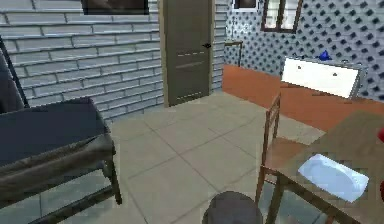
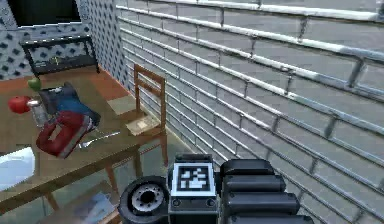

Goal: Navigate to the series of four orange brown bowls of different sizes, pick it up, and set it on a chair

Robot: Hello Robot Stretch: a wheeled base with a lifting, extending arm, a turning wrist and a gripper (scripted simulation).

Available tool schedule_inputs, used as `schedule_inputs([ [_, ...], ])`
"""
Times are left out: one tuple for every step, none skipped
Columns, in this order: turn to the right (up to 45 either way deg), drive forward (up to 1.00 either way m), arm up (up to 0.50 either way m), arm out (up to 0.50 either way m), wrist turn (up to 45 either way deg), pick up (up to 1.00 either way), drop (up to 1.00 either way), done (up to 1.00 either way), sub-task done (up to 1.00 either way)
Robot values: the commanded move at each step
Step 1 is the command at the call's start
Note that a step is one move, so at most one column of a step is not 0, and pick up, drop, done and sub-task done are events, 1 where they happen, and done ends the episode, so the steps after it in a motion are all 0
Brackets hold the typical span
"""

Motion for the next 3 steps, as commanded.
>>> schedule_inputs([
  [-45.0,0.0,0.0,0.0,0.0,0.0,0.0,0.0,0.0],
  [-45.0,0.0,0.0,0.0,0.0,0.0,0.0,0.0,0.0],
  [-18.0,0.0,0.0,0.0,0.0,0.0,0.0,0.0,0.0],
])
